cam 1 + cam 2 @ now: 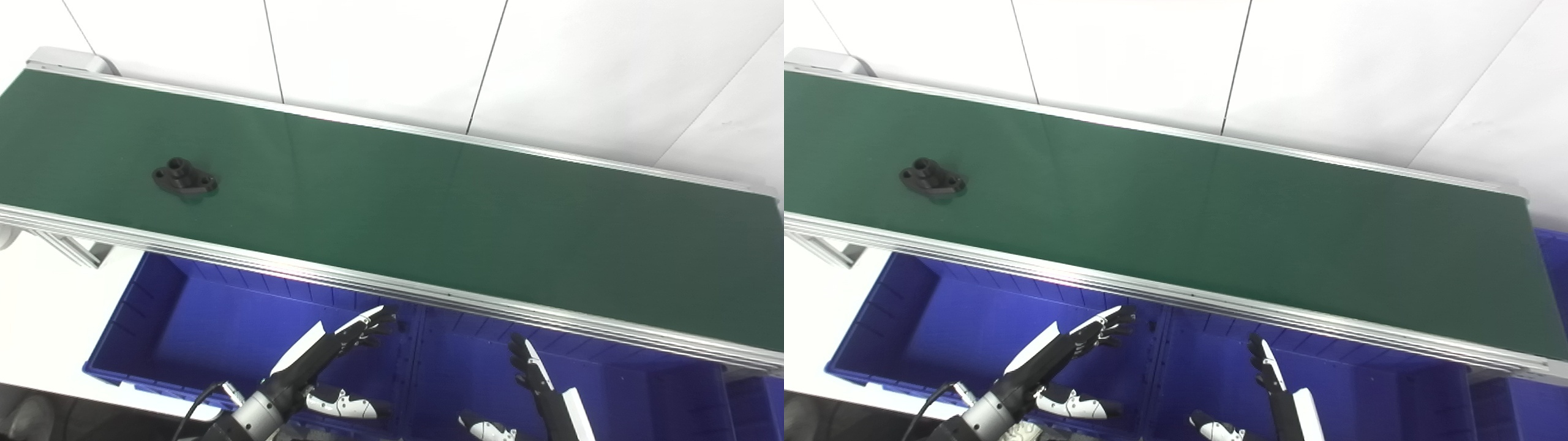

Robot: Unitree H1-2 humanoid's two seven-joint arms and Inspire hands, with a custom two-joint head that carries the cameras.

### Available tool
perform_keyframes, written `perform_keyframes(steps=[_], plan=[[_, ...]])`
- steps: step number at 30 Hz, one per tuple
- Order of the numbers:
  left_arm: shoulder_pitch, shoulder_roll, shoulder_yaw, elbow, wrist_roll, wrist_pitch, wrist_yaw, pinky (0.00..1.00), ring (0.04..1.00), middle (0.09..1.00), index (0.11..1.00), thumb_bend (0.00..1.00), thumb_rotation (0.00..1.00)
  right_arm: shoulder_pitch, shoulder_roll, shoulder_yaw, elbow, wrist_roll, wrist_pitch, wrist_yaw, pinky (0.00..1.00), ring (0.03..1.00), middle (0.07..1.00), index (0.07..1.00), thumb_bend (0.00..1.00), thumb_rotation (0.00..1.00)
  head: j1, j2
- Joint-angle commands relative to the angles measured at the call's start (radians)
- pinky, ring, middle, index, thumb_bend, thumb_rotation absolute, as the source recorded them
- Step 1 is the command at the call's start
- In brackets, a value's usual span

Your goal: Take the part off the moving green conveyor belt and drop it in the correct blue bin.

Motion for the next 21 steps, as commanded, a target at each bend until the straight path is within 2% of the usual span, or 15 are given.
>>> perform_keyframes(steps=[1,9,14,21], plan=[[-0.011,0.002,0.001,-0.015,-0.002,-0.043,0.014,0.81,0.879,0.925,0.933,0.81,0.32,0.004,-0.003,-0.001,-0.014,-0.002,-0.064,-0.018,0.89,0.929,0.941,0.972,0.61,0.27,-0.004,-0.004],[-0.012,0.007,0.003,-0.009,0.008,-0.047,0.014,0.82,0.881,0.920,0.927,0.81,0.32,0.007,0.004,0.002,-0.012,-0.012,-0.041,-0.019,0.85,0.927,0.943,0.964,0.64,0.29,-0.015,-0.027],[-0.013,0.006,0.004,0.008,-0.007,-0.066,0.012,0.82,0.887,0.927,0.931,0.82,0.31,0.005,0.000,0.004,0.000,-0.012,-0.073,-0.026,0.85,0.919,0.939,0.962,0.64,0.25,-0.015,-0.041],[-0.017,0.002,0.005,0.025,-0.008,-0.079,0.014,0.81,0.880,0.925,0.927,0.82,0.30,0.002,0.001,0.003,0.011,-0.006,-0.075,-0.025,0.85,0.923,0.945,0.964,0.64,0.26,-0.017,-0.053]])
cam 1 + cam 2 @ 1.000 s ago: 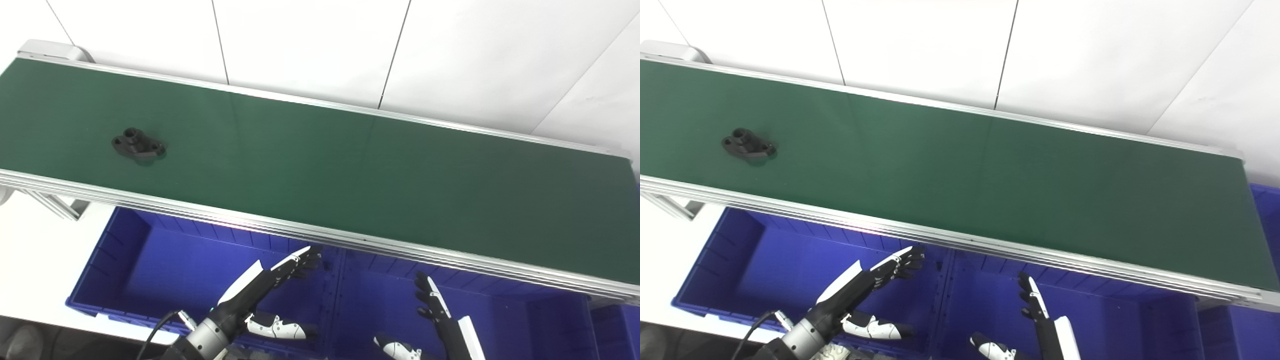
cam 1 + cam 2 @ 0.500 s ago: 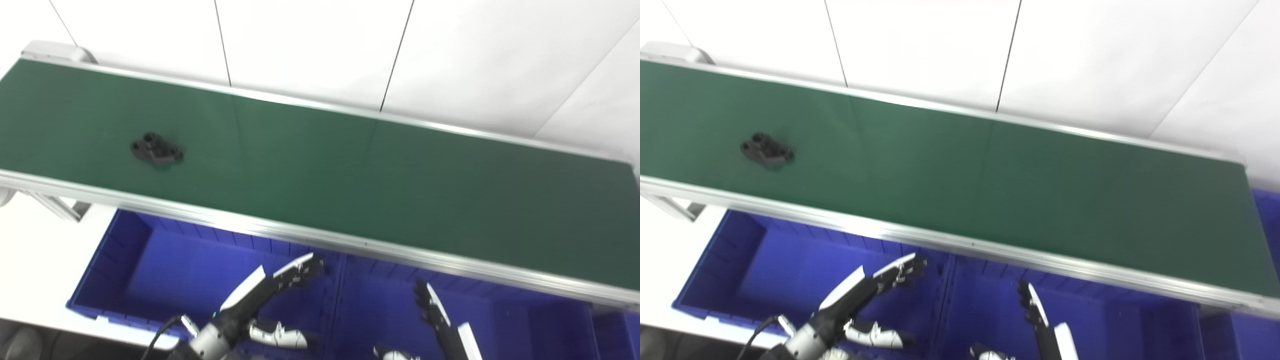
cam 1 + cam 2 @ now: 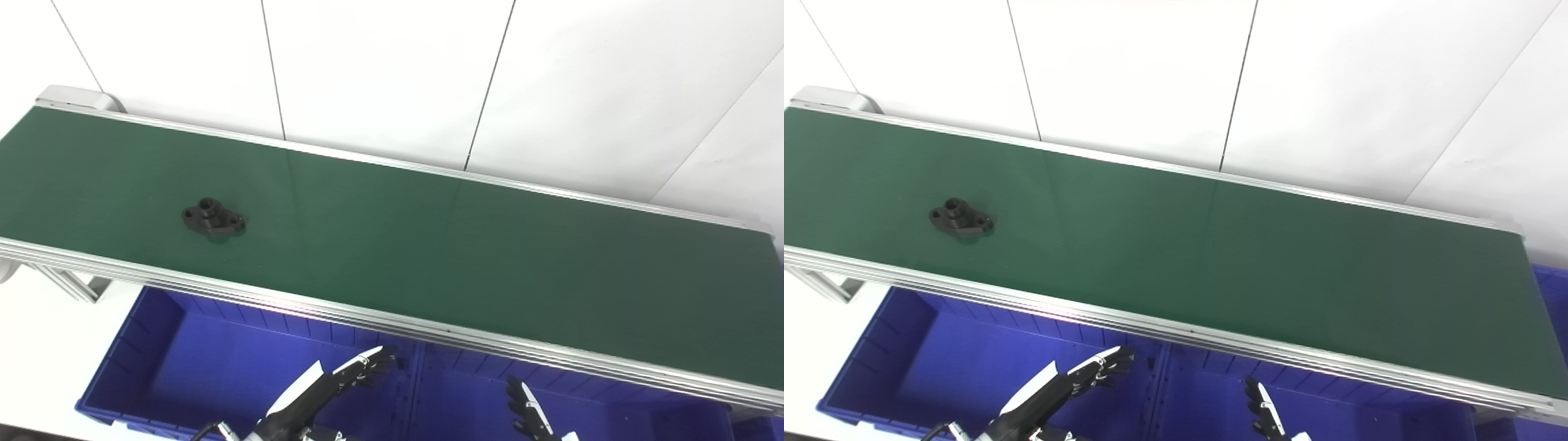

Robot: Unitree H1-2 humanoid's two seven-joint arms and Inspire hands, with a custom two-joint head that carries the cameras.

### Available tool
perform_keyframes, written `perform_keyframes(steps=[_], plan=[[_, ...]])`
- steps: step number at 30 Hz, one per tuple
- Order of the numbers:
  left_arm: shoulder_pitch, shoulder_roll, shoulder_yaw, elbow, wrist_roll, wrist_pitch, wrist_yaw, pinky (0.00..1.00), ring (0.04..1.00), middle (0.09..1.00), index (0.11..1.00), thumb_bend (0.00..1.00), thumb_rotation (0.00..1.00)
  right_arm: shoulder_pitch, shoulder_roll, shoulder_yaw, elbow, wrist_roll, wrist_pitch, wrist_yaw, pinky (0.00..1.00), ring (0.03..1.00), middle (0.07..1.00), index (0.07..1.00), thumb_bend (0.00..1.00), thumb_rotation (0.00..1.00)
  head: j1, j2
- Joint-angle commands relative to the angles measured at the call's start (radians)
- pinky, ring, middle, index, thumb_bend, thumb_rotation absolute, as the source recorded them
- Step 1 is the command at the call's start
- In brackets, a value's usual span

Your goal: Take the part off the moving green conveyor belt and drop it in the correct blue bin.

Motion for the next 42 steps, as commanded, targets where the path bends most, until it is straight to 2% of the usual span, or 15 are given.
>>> perform_keyframes(steps=[1,8,15,19,20,21,22,25,27,30,34,37,42], plan=[[-0.013,0.000,0.003,-0.007,-0.012,-0.045,0.014,0.81,0.880,0.925,0.926,0.82,0.30,0.002,0.001,0.000,-0.006,0.004,-0.064,-0.019,0.85,0.922,0.946,0.964,0.64,0.26,0.001,-0.001],[-0.015,-0.003,0.003,-0.003,-0.011,-0.048,0.016,0.81,0.878,0.923,0.923,0.82,0.29,-0.001,0.001,-0.002,-0.004,0.009,-0.062,-0.017,0.84,0.916,0.945,0.962,0.64,0.23,0.002,-0.006],[-0.018,0.001,0.004,0.006,-0.018,-0.061,0.013,0.81,0.879,0.921,0.923,0.81,0.27,-0.002,0.003,0.001,-0.004,0.009,-0.061,-0.018,0.84,0.917,0.944,0.957,0.64,0.24,-0.031,-0.005],[-0.018,0.006,0.009,0.009,-0.034,-0.075,0.009,0.80,0.879,0.924,0.924,0.81,0.25,-0.003,0.007,0.008,-0.002,-0.001,-0.067,-0.024,0.82,0.903,0.937,0.952,0.64,0.23,-0.090,0.006],[-0.018,0.008,0.011,0.009,-0.043,-0.071,0.005,0.80,0.880,0.924,0.924,0.81,0.25,-0.004,0.008,0.012,0.000,-0.010,-0.067,-0.027,0.81,0.901,0.935,0.952,0.64,0.24,-0.125,0.010],[-0.018,0.010,0.012,0.010,-0.050,-0.067,0.002,0.81,0.887,0.930,0.929,0.81,0.25,-0.005,0.008,0.014,0.001,-0.017,-0.068,-0.029,0.80,0.893,0.930,0.951,0.65,0.25,-0.125,0.010],[-0.018,0.013,0.014,0.006,-0.043,-0.063,0.003,0.81,0.891,0.933,0.932,0.81,0.25,-0.005,0.011,0.017,0.001,-0.020,-0.068,-0.033,0.79,0.888,0.927,0.950,0.65,0.26,-0.158,0.015],[-0.019,0.020,0.018,0.002,-0.046,-0.064,0.002,0.83,0.898,0.935,0.940,0.82,0.27,-0.006,0.018,0.025,0.002,-0.027,-0.073,-0.043,0.80,0.885,0.919,0.935,0.67,0.25,-0.186,0.019],[-0.021,0.025,0.022,0.006,-0.065,-0.070,-0.003,0.84,0.902,0.936,0.943,0.82,0.27,-0.008,0.025,0.032,0.003,-0.031,-0.075,-0.049,0.80,0.881,0.914,0.931,0.68,0.26,-0.241,0.027],[-0.026,0.033,0.025,0.011,-0.085,-0.081,-0.011,0.85,0.917,0.949,0.954,0.82,0.27,-0.010,0.033,0.039,0.002,-0.041,-0.071,-0.055,0.77,0.864,0.900,0.923,0.70,0.27,-0.268,0.031],[-0.019,0.045,0.029,-0.014,-0.077,-0.045,-0.016,0.90,0.947,0.961,0.965,0.83,0.29,-0.003,0.046,0.043,-0.007,-0.058,-0.063,-0.063,0.75,0.852,0.888,0.924,0.72,0.31,-0.289,0.037],[-0.019,0.049,0.028,-0.020,-0.085,-0.037,-0.022,0.91,0.952,0.965,0.968,0.83,0.30,0.001,0.055,0.036,-0.001,-0.045,-0.119,-0.093,0.75,0.840,0.873,0.917,0.74,0.29,-0.295,0.042],[-0.018,0.045,0.028,-0.024,-0.093,-0.029,-0.023,0.94,0.971,0.979,0.972,0.81,0.26,0.004,0.063,0.023,0.005,-0.049,-0.224,-0.157,0.76,0.847,0.875,0.896,0.76,0.24,-0.299,0.047]])
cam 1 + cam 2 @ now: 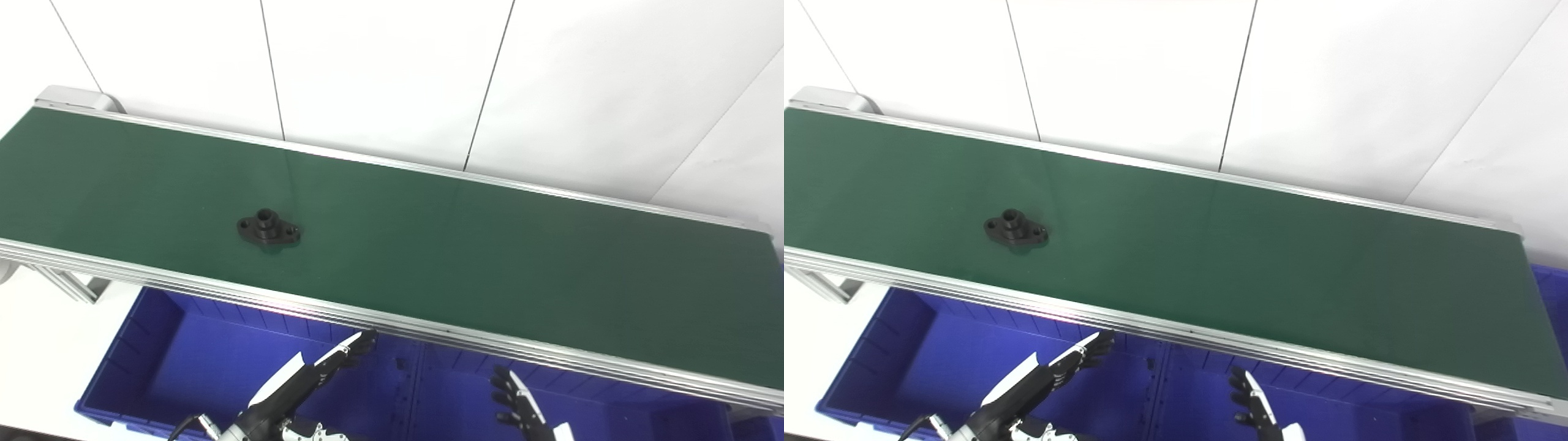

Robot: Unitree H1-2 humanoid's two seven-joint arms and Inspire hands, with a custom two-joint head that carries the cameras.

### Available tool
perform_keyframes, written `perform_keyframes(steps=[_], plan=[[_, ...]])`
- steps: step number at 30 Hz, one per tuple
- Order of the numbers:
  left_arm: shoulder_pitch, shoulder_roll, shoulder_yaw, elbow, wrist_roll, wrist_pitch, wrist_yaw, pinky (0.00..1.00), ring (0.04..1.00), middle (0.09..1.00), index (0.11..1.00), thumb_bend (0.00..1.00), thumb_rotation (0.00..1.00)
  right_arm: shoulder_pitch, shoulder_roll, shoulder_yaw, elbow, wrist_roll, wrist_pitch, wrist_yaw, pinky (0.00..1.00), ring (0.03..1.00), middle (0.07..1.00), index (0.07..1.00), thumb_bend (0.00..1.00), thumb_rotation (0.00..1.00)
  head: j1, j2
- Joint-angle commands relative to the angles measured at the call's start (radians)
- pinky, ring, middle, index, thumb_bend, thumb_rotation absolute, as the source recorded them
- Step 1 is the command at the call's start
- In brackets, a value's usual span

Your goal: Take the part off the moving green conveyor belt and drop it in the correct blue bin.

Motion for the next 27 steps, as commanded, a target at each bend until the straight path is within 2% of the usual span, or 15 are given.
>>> perform_keyframes(steps=[1,5,9,13,16,19,22,24,27], plan=[[-0.003,-0.005,0.002,-0.029,-0.008,-0.007,0.005,0.94,0.972,0.980,0.972,0.80,0.25,0.009,0.008,-0.008,-0.020,-0.008,-0.108,-0.050,0.77,0.849,0.876,0.894,0.76,0.23,0.000,0.001],[-0.007,-0.009,0.001,-0.023,-0.006,-0.012,0.008,0.93,0.970,0.978,0.972,0.79,0.26,0.008,0.012,-0.029,-0.048,-0.019,-0.151,-0.081,0.77,0.847,0.872,0.876,0.78,0.24,-0.002,0.007],[-0.015,-0.013,0.000,-0.017,0.001,-0.010,0.009,0.93,0.968,0.981,0.977,0.78,0.27,-0.004,0.010,-0.044,-0.116,-0.001,-0.151,-0.070,0.77,0.844,0.871,0.876,0.78,0.25,-0.006,0.009],[-0.026,-0.020,-0.001,-0.008,0.018,-0.006,0.012,0.92,0.963,0.981,0.978,0.77,0.28,-0.049,0.002,-0.072,-0.208,-0.028,-0.101,-0.037,0.75,0.809,0.860,0.874,0.79,0.28,-0.003,0.008],[-0.036,-0.026,-0.003,0.005,0.031,-0.022,0.014,0.88,0.930,0.961,0.971,0.76,0.28,-0.100,-0.004,-0.100,-0.268,-0.021,-0.045,0.010,0.70,0.801,0.854,0.873,0.80,0.30,-0.004,0.009],[-0.048,-0.031,-0.004,0.018,0.029,-0.024,0.010,0.85,0.916,0.953,0.968,0.75,0.28,-0.166,-0.014,-0.125,-0.290,-0.026,-0.011,0.048,0.70,0.801,0.851,0.871,0.80,0.33,-0.007,0.008],[-0.057,-0.036,-0.005,0.030,0.038,-0.028,0.015,0.85,0.915,0.950,0.966,0.75,0.29,-0.243,-0.017,-0.144,-0.283,-0.042,-0.004,0.070,0.70,0.789,0.838,0.862,0.78,0.33,-0.011,0.008],[-0.061,-0.039,-0.005,0.034,0.042,-0.022,0.016,0.86,0.915,0.950,0.966,0.75,0.29,-0.295,-0.017,-0.151,-0.286,-0.072,0.028,0.098,0.71,0.787,0.833,0.860,0.76,0.32,-0.013,0.007],[-0.065,-0.039,-0.005,0.035,0.049,-0.016,0.017,0.85,0.914,0.950,0.968,0.75,0.30,-0.353,-0.022,-0.152,-0.295,-0.106,0.093,0.152,0.72,0.796,0.841,0.865,0.73,0.36,-0.016,0.006]])
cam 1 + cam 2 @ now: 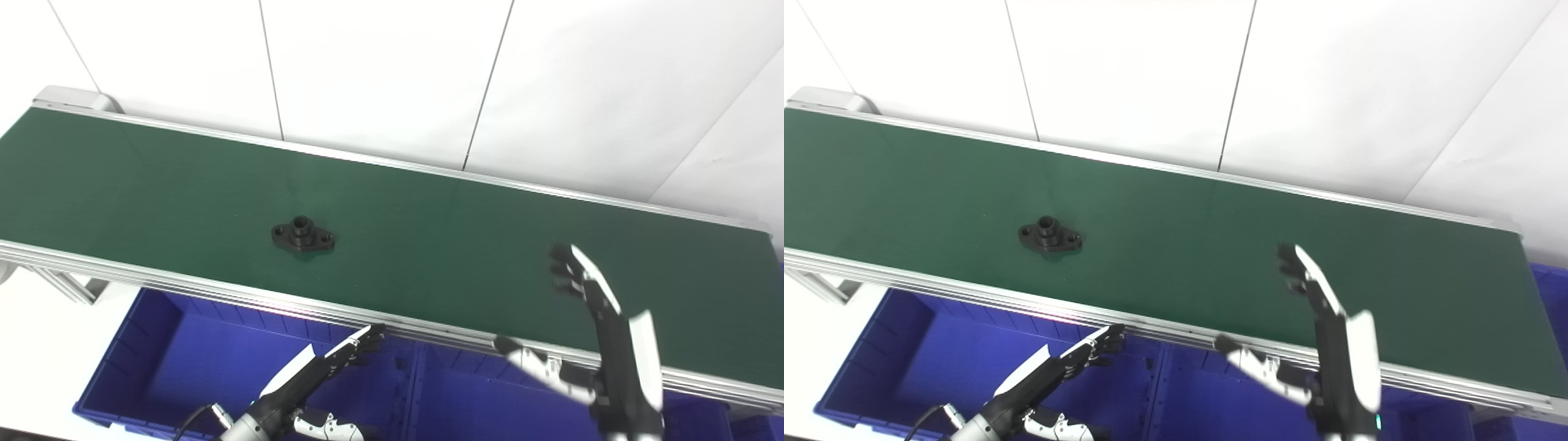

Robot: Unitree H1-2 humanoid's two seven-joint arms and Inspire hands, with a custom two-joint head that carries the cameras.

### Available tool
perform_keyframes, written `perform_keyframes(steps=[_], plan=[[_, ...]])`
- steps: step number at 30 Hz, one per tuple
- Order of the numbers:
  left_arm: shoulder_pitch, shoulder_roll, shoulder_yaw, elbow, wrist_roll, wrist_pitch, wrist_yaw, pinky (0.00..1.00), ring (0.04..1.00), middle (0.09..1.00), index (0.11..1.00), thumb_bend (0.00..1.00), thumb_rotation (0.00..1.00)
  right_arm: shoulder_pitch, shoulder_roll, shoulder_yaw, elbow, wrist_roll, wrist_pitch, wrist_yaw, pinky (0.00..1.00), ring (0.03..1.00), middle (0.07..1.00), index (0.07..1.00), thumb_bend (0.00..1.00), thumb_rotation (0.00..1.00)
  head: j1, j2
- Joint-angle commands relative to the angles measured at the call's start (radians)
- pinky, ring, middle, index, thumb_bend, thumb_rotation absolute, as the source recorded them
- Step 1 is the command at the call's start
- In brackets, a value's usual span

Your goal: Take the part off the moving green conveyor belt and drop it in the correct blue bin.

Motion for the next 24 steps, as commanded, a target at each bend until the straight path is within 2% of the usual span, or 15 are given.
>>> perform_keyframes(steps=[1,5,7,14,19,24], plan=[[-0.017,-0.004,-0.002,-0.013,0.010,-0.019,0.013,0.85,0.911,0.948,0.968,0.75,0.30,-0.039,-0.005,-0.001,-0.040,-0.017,0.049,0.043,0.73,0.800,0.842,0.865,0.73,0.36,-0.004,-0.002],[-0.027,0.002,-0.005,-0.001,0.008,-0.026,0.003,0.85,0.911,0.942,0.969,0.74,0.30,-0.116,-0.007,0.005,-0.030,-0.043,0.121,0.106,0.76,0.816,0.841,0.863,0.74,0.38,-0.012,-0.004],[-0.030,0.004,-0.004,0.005,0.001,-0.029,-0.001,0.85,0.915,0.944,0.969,0.73,0.28,-0.154,-0.006,0.010,-0.014,-0.058,0.146,0.128,0.76,0.812,0.837,0.857,0.74,0.35,-0.015,-0.004],[-0.032,0.009,0.000,0.017,-0.014,-0.042,-0.005,0.86,0.922,0.944,0.964,0.73,0.25,-0.280,-0.003,0.042,0.063,-0.101,0.209,0.179,0.73,0.807,0.840,0.861,0.76,0.34,-0.025,-0.004],[-0.034,0.012,-0.001,0.025,-0.008,-0.049,-0.004,0.85,0.916,0.942,0.962,0.73,0.27,-0.357,-0.003,0.082,0.103,-0.168,0.261,0.217,0.72,0.803,0.847,0.870,0.76,0.39,-0.030,-0.002],[-0.040,0.010,-0.005,0.038,0.004,-0.063,0.000,0.82,0.895,0.936,0.960,0.73,0.29,-0.422,-0.003,0.105,0.154,-0.180,0.290,0.245,0.71,0.795,0.840,0.868,0.78,0.38,-0.032,0.001]])
